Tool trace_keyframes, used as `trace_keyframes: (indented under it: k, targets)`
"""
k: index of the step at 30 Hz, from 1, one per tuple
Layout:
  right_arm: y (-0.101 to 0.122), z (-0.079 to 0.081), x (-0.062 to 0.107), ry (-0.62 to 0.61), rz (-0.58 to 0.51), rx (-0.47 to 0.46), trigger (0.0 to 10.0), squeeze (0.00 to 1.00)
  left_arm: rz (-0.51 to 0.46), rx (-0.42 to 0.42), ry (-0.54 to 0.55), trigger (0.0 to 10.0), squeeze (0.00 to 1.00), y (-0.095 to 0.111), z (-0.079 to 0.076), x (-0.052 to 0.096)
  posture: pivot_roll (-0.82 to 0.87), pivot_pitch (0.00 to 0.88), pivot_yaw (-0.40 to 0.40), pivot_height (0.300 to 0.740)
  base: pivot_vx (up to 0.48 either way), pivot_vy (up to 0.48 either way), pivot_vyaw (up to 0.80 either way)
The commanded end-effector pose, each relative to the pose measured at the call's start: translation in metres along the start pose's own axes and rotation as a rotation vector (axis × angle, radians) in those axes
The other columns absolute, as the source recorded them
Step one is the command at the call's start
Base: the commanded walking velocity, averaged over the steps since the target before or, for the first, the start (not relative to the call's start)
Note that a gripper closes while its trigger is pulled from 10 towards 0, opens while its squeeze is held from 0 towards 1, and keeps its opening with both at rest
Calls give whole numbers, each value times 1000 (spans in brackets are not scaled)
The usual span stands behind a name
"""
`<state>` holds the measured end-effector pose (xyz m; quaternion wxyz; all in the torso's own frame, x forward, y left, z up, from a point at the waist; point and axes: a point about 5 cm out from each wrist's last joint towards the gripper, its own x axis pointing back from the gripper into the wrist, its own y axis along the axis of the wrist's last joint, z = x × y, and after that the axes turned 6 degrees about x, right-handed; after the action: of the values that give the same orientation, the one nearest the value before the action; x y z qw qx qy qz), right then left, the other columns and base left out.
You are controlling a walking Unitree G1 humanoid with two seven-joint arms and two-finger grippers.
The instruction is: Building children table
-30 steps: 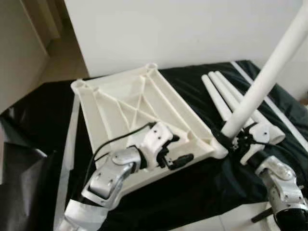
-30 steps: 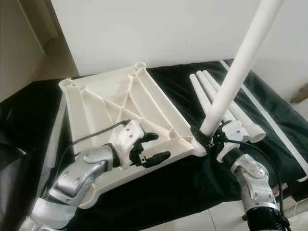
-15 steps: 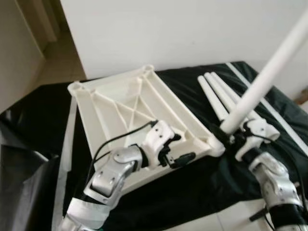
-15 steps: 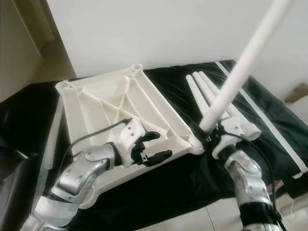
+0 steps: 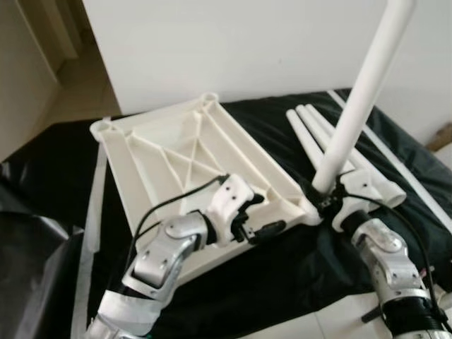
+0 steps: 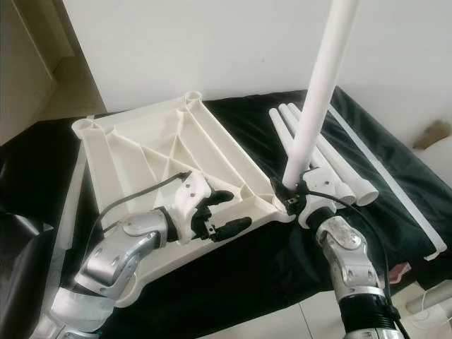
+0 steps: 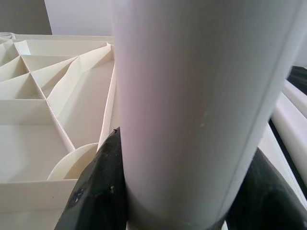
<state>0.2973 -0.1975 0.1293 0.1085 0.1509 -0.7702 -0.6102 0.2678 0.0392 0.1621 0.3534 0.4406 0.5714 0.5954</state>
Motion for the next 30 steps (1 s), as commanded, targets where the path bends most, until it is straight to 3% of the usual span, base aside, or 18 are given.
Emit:
trace_keyframes:
  k: [1, 7, 8, 11, 13, 15, 17, 19, 21, 24, 30]
  targets:
    - [-27, 13, 8, 6, 132, -32, 10000, 0, -4, -2, 80, 10000, 0, 0, 5, 2, -81, 0, 8, 740, 0, 0, 0]
    - [-29, 14, 9, -74, 144, -66, 10000, 0, -8, -1, 70, 10000, 0, 1, 3, 1, -88, 0, 11, 740, 0, 0, 0]
    - [-30, 15, 9, -157, 153, -106, 10000, 0, -8, -1, 61, 10000, 0, 1, 2, 1, -92, 0, 15, 740, 0, 0, 0]
    - [-31, 15, 10, -200, 161, -120, 10000, 0, -7, -2, 56, 10000, 0, 1, 2, 1, -93, 0, 16, 740, 0, 0, 0]
    - [-31, 14, 10, -302, 167, -152, 10000, 0, -8, -2, 47, 10000, 0, 1, 1, 0, -94, 0, 17, 740, 0, 0, 0]
    - [-31, 14, 10, -302, 167, -152, 10000, 0, -8, -2, 47, 10000, 0, 1, 1, 0, -94, 0, 17, 740, 0, 0, 0]
    - [-28, 14, 9, -451, 149, -173, 10000, 0, -10, -1, 41, 10000, 0, 1, 0, 0, -94, 0, 16, 740, 0, 0, 0]
    - [-26, 15, 8, -496, 139, -178, 10000, 0, -10, 0, 40, 10000, 0, 1, 0, 0, -94, 0, 16, 740, 0, 0, 0]
    - [-21, 29, 4, -618, 133, -194, 10000, 0, -14, 0, 35, 10000, 0, 2, -1, -1, -83, 0, 10, 740, 0, 0, 0]
    - [-17, 37, 2, -680, 125, -197, 10000, 0, -16, -1, 34, 10000, 0, 3, -2, -1, -78, 0, 7, 740, 0, 0, 0]
    - [-13, 48, 1, -699, 116, -221, 10000, 0, -19, 2, 36, 10000, 0, 2, -2, 1, -71, 0, 6, 740, 0, 0, 0]
